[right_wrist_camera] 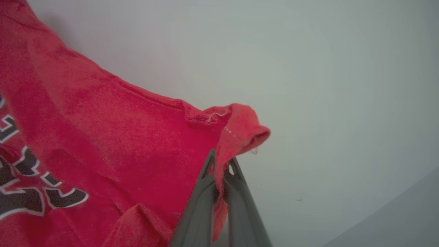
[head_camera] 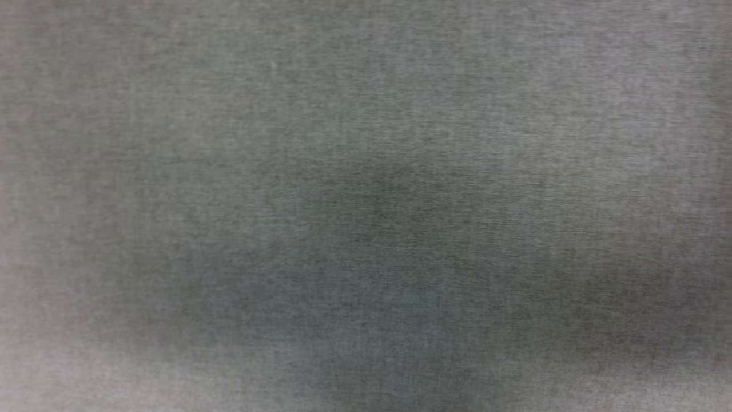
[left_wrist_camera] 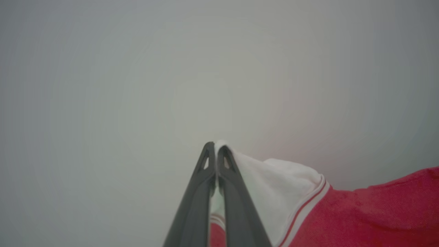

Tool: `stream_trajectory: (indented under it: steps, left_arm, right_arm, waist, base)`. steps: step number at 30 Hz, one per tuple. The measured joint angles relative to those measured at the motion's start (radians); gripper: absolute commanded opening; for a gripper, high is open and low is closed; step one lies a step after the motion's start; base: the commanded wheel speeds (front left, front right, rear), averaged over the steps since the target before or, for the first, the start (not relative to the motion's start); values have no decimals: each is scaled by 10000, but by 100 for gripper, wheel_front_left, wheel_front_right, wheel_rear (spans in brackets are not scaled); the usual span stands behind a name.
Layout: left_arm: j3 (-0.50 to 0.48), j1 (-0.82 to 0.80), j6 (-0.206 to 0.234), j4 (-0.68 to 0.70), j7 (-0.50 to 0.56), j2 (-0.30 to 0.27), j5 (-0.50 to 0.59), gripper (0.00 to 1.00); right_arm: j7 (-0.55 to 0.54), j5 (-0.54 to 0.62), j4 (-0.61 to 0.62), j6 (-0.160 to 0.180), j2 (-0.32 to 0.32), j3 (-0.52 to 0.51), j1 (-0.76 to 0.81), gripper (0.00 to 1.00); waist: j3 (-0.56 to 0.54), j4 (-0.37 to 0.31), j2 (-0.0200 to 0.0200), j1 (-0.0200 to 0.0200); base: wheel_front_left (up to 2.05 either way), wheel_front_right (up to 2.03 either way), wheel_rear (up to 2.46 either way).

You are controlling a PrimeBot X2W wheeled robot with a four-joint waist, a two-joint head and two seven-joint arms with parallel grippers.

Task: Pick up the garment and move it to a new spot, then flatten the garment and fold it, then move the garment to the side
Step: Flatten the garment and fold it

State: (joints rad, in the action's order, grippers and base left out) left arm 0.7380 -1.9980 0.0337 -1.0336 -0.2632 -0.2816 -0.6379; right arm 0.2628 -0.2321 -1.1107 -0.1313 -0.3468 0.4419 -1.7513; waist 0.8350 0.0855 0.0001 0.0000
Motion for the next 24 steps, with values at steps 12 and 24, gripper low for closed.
stream_trajectory:
  steps: [12,24]
  left_arm:
    - [182,2335,-1352,-1254,0,-90,31,0]
    - [1103,6319,-1618,-368,6,-416,-472,0]
  right_arm:
    - [-2,-930,523,0,151,825,2000,0]
    - [-715,-3894,2644,0,-1687,2963,5502,0]
  waist:
    - [-1234,312,0,0]
    - [-3343,314,0,-1]
  base:
    - [0,0,0]
    - [0,0,0]
